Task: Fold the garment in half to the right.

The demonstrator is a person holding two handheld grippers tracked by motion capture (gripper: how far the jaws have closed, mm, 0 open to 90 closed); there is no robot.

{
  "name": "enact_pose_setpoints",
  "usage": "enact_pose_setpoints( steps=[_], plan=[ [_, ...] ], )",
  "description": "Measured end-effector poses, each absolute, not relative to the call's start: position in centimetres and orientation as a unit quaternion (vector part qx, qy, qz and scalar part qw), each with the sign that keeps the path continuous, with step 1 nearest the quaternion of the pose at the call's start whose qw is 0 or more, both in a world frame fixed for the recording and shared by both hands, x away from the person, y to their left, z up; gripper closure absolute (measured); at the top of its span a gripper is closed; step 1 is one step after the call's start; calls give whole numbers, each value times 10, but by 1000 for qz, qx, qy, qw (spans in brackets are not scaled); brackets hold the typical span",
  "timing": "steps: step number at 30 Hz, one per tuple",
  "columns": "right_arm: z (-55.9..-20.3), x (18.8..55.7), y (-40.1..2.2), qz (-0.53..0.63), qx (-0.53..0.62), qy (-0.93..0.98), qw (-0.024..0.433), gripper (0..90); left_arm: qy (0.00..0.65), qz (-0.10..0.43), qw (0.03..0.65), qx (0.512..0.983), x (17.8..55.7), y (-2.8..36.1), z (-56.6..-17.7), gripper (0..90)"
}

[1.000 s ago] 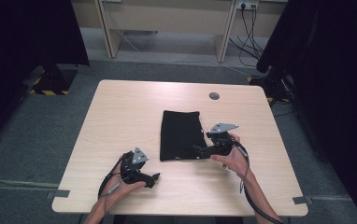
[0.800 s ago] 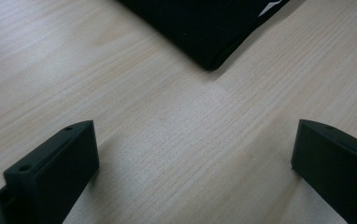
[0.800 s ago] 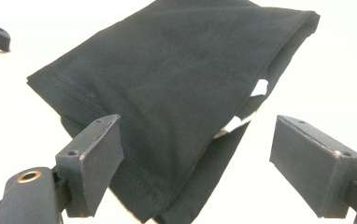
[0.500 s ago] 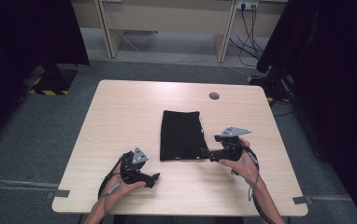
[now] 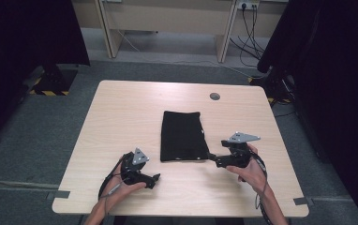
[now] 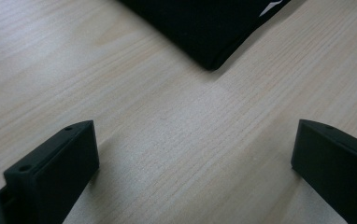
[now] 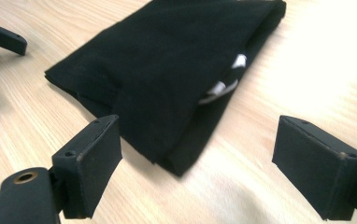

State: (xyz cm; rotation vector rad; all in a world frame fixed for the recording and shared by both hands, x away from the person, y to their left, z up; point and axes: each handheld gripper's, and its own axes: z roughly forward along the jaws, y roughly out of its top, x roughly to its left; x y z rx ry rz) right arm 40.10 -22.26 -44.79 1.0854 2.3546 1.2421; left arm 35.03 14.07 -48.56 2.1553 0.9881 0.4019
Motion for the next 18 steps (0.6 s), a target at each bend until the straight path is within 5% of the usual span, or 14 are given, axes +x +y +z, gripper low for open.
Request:
enact_pose_setpoints(
  steps=[18],
  plan=[
    [-466,377,-235,412,373,821,131,159,384,156,360,836,350,141,-486,0]
  ],
)
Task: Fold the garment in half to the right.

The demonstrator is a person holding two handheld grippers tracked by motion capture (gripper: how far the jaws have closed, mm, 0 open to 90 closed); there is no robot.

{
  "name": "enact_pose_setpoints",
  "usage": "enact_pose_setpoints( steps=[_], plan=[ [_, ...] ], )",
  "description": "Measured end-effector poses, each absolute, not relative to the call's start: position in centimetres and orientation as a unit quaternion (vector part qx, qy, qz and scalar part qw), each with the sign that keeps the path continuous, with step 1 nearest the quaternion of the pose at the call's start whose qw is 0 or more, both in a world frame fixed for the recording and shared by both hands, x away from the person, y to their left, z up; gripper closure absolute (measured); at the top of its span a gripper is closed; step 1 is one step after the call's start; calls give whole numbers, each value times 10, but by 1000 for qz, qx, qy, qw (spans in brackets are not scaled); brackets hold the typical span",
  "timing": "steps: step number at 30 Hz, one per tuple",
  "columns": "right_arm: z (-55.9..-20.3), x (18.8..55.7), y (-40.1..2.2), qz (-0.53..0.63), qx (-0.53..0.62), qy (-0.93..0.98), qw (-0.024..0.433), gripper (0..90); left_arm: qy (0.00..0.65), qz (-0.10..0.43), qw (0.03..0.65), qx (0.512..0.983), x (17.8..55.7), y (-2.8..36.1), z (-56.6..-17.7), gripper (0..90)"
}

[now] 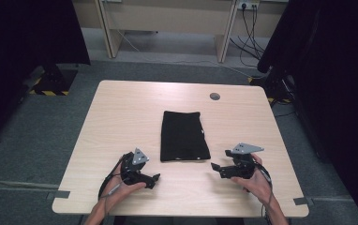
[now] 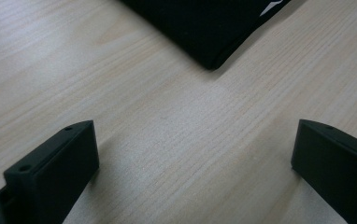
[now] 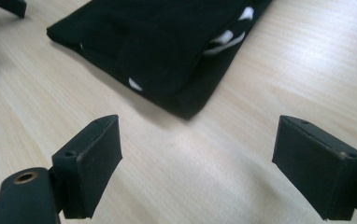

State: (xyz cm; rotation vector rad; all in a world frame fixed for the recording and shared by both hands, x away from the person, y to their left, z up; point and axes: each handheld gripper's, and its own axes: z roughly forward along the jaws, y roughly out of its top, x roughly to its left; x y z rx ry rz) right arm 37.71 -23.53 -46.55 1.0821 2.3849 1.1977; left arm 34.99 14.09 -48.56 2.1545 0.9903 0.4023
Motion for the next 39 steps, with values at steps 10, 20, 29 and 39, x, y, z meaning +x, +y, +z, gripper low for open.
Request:
enact_pose_setpoints(
  steps=[10,20,29,39],
  plan=[
    [-468,365,-239,409,365,827,130,159,386,156,360,835,349,141,-486,0],
    [-473,355,-245,399,367,829,135,161,386,156,360,835,348,141,-486,0],
    [-477,346,-249,385,370,834,141,165,386,157,360,835,349,141,-486,0],
    [-478,337,-254,378,369,836,148,173,386,156,360,835,348,141,-486,0]
  ],
)
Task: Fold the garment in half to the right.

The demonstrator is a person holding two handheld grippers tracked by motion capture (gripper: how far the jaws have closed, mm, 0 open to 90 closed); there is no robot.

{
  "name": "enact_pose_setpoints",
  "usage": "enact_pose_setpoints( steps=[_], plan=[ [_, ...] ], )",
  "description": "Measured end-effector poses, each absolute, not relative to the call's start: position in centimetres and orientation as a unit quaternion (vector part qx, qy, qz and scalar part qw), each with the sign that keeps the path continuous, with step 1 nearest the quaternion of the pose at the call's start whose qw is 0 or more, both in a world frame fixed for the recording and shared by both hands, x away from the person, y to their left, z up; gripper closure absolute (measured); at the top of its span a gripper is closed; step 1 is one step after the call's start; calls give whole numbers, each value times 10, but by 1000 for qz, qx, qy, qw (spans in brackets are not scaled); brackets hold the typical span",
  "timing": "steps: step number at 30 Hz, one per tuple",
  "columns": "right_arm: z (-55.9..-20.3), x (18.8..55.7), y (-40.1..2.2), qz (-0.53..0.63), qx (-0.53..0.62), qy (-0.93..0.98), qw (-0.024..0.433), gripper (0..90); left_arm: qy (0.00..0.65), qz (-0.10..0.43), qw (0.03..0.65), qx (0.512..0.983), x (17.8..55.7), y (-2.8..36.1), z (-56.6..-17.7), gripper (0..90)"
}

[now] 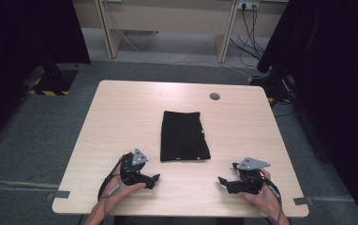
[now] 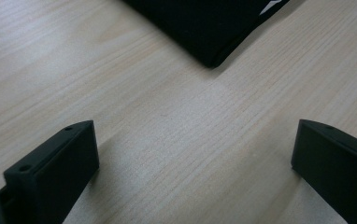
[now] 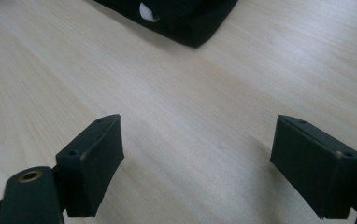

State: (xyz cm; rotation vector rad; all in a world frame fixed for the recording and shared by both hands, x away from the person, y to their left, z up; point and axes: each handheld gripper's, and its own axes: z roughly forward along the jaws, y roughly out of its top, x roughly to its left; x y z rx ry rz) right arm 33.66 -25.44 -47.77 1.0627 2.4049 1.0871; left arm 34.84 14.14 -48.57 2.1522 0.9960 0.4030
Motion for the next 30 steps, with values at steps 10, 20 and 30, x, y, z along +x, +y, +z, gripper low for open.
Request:
enact_pose_setpoints(
  steps=[10,20,30],
  plan=[
    [-479,326,-254,358,371,844,150,160,387,156,360,835,348,141,-486,0],
    [-479,316,-261,352,374,844,154,156,387,156,360,834,348,142,-486,0],
    [-479,306,-269,352,378,841,157,151,387,157,360,834,348,142,-486,0]
  ],
)
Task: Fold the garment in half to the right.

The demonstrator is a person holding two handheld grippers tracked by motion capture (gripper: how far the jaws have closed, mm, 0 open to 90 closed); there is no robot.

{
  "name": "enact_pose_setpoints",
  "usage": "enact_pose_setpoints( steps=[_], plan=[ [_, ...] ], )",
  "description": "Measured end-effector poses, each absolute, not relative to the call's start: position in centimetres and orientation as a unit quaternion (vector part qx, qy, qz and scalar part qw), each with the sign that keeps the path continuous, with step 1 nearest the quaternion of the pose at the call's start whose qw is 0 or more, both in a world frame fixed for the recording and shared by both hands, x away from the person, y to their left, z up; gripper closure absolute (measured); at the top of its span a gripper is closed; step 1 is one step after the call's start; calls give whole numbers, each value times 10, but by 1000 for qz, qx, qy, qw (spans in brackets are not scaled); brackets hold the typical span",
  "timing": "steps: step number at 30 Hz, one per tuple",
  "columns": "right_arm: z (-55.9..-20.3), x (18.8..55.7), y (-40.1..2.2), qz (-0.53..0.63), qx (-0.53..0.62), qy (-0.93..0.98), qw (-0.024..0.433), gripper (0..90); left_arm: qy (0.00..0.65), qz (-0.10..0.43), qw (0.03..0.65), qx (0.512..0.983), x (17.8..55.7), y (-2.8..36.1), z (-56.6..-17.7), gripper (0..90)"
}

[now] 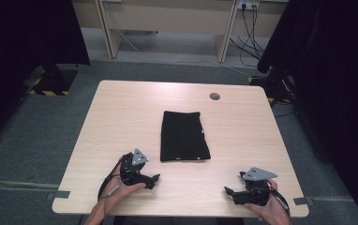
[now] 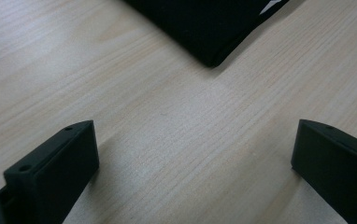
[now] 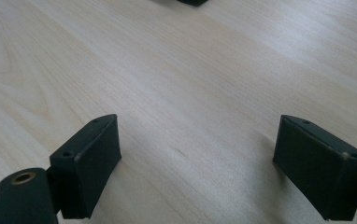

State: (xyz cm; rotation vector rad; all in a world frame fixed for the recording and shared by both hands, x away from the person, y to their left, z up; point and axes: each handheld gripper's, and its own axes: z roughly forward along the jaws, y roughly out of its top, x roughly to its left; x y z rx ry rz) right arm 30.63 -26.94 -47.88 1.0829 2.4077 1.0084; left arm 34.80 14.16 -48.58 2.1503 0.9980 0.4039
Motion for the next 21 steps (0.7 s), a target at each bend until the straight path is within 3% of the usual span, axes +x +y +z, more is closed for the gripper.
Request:
enact_pose_setpoints(
  steps=[21],
  plan=[
    [-479,301,-275,352,382,839,159,151,387,157,360,834,348,142,-486,0]
  ],
)
